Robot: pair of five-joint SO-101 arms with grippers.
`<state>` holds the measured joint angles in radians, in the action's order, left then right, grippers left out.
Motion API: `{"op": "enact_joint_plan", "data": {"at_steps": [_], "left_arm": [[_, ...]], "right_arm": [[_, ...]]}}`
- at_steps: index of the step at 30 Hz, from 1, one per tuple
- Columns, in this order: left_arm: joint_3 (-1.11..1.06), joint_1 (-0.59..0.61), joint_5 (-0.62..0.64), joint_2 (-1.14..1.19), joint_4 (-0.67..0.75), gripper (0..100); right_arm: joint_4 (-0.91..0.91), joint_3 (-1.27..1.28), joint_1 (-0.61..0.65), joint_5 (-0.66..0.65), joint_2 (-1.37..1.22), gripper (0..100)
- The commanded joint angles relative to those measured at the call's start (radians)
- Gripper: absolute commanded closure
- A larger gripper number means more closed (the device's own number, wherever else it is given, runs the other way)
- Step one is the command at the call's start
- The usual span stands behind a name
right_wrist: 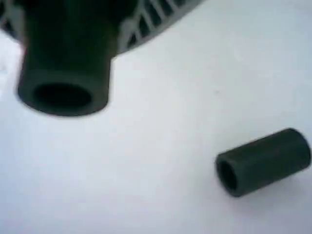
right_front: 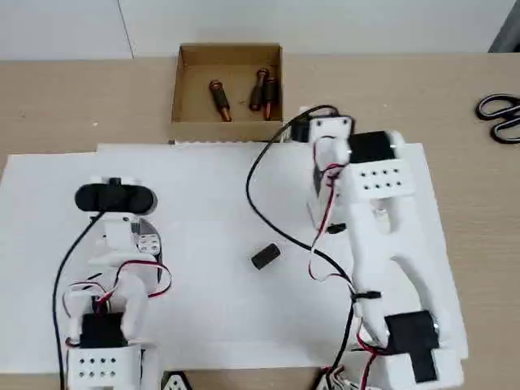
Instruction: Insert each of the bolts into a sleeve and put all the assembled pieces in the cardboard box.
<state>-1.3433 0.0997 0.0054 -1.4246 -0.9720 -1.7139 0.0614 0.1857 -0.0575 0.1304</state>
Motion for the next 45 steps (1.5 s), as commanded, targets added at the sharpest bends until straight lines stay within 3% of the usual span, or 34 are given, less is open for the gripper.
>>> {"op": "enact_joint_plan", "data": {"at_steps": [1,15,21,26,36,45], "left_arm": [[0.242,-0.009,-0.064,0.015,-0.138,99],[0.920,-0.002,-0.365,0.747,-0.416,99],[1.073,0.023,-0.634,0.999,-0.525,99],[1.159,0.107,-0.896,1.165,-0.514,99],[1.268,0.186,-1.370,1.373,-0.520,99],[1.270,0.158,-1.534,1.467,-0.512,91]], "right_arm": [[-0.018,0.002,-0.071,0.008,0.085,99.5],[-0.016,0.256,-0.352,-0.051,0.303,99.5],[0.001,0.342,-0.492,-0.104,0.367,99.5],[0.007,0.356,-0.590,-0.114,0.380,99.5],[0.024,0.359,-0.604,-0.104,0.380,99.5],[0.081,0.359,-0.604,-0.103,0.374,99.5]]}}
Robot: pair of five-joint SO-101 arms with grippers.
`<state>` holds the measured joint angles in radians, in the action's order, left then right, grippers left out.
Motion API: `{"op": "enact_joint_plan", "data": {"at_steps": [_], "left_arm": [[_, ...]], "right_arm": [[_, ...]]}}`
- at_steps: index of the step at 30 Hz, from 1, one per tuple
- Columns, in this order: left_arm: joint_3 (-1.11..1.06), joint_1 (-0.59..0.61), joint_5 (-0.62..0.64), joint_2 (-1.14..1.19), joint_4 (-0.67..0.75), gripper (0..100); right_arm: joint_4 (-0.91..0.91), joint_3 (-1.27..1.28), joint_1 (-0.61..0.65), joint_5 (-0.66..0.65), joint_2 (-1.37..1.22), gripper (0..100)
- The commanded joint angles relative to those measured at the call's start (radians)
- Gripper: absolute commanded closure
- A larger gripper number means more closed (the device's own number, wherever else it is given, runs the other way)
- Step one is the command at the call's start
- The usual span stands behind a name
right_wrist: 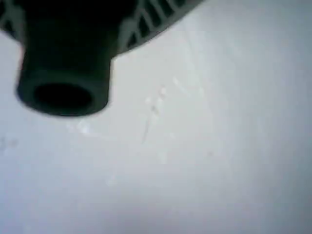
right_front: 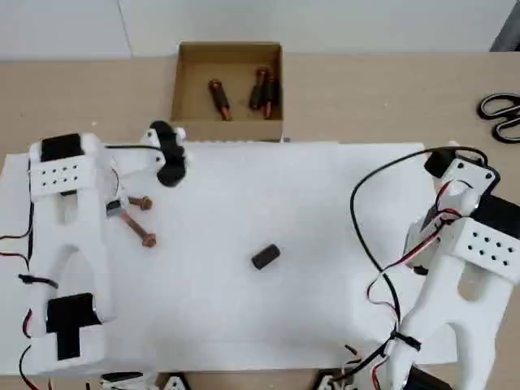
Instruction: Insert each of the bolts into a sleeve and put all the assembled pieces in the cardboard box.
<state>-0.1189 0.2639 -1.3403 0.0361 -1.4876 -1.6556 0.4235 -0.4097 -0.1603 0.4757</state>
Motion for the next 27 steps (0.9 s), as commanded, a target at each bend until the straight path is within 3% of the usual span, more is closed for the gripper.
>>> {"op": "enact_joint_plan", "data": {"at_steps": [1,5,19,27], "left_arm": [[0.045,-0.008,-0.209,0.015,0.006,91],[0.045,-0.011,-0.261,0.077,0.078,91],[0.062,-0.037,-0.262,0.206,0.258,91],[0.058,-0.041,-0.262,0.238,0.259,91]], "right_arm": [[0.027,-0.003,-0.008,0.000,0.027,99.5],[0.028,-0.003,-0.008,0.000,0.027,99.5],[0.028,-0.002,-0.008,0.000,0.027,99.5],[0.030,-0.002,-0.008,0.000,0.027,99.5]]}}
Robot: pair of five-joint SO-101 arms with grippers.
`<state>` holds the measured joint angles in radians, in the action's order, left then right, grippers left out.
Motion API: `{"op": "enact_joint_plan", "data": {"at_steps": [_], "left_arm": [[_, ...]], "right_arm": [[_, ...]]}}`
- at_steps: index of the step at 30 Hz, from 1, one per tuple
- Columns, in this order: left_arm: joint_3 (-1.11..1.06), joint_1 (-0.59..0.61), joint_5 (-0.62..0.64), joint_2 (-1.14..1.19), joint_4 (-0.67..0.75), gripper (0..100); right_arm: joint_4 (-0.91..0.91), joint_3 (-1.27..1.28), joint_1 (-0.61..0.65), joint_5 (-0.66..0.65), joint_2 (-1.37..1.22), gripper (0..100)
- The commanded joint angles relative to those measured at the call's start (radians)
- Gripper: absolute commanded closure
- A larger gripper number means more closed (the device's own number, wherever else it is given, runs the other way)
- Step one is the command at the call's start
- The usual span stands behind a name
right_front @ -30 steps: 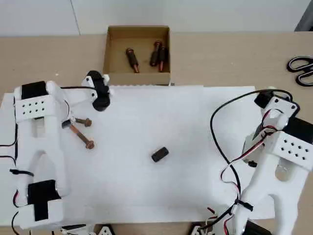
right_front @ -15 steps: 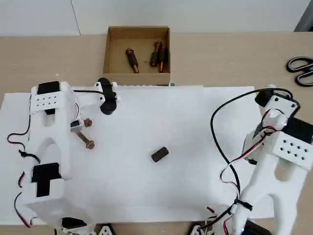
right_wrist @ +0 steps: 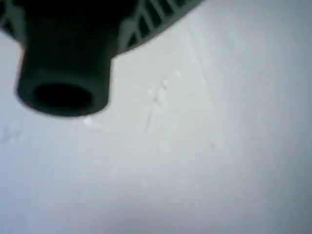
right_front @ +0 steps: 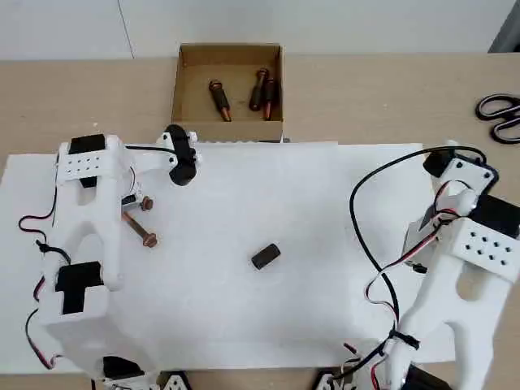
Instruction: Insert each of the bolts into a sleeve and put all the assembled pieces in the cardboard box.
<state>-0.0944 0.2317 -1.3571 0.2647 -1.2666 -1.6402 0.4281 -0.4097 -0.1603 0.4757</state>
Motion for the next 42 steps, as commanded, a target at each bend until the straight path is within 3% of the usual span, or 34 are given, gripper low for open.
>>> {"op": "enact_joint_plan", "data": {"at_steps": [1,15,19,25,32,37,42], "left_arm": [[0.033,-0.008,-0.245,0.025,0.038,91],[0.036,-0.005,-0.245,0.087,0.038,92],[0.036,-0.009,-0.242,0.087,0.040,100],[0.035,-0.021,-0.238,0.094,0.040,99],[0.036,-0.051,-0.130,0.091,0.063,99],[0.036,-0.060,-0.110,0.092,0.081,88],[0.036,-0.075,-0.110,0.092,0.081,88]], "right_arm": [[0.013,-0.006,-0.008,0.006,0.027,99.5],[0.008,-0.006,-0.008,0.032,0.033,99.5],[0.008,-0.006,-0.008,0.032,0.033,99.5],[0.007,-0.006,-0.008,0.034,0.035,99.5],[0.007,-0.006,-0.007,0.034,0.035,99.5],[0.005,-0.006,-0.007,0.034,0.035,99.5],[0.005,-0.006,-0.007,0.031,0.035,99.5]]}}
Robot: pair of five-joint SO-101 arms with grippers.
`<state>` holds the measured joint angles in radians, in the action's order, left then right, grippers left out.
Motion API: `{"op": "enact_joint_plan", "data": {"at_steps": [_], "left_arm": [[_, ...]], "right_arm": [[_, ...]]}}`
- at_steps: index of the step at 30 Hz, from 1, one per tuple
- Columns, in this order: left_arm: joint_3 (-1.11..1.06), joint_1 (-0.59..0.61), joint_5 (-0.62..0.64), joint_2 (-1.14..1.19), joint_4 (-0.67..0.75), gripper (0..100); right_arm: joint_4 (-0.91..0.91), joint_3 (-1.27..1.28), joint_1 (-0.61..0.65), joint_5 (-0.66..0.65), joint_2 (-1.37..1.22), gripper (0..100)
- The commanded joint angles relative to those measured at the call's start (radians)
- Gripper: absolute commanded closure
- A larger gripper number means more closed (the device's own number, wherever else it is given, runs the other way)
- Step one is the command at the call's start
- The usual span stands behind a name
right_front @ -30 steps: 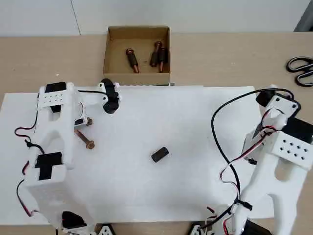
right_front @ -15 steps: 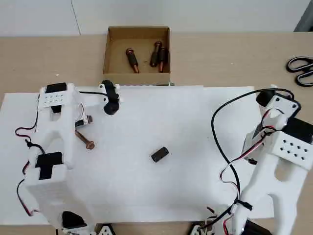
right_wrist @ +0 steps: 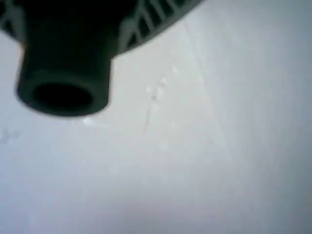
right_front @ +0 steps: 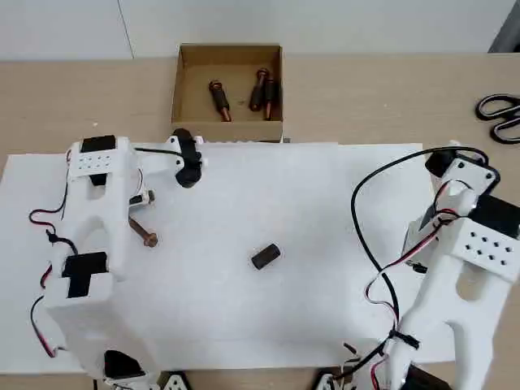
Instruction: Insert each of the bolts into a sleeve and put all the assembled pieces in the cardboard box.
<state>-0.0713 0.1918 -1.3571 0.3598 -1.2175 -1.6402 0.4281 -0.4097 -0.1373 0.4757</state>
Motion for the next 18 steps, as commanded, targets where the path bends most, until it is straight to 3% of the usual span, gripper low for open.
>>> {"op": "enact_joint_plan", "data": {"at_steps": [1,9,18], "left_arm": [[0.013,-0.038,-0.110,-0.003,0.032,88],[0.010,-0.051,-0.109,0.043,0.037,99],[0.019,-0.043,-0.098,0.074,0.029,99]], "right_arm": [[0.005,-0.006,-0.007,0.008,0.035,99.5],[0.005,-0.006,-0.007,0.005,0.033,99.5],[0.004,-0.008,0.012,0.006,0.036,99.5]]}}
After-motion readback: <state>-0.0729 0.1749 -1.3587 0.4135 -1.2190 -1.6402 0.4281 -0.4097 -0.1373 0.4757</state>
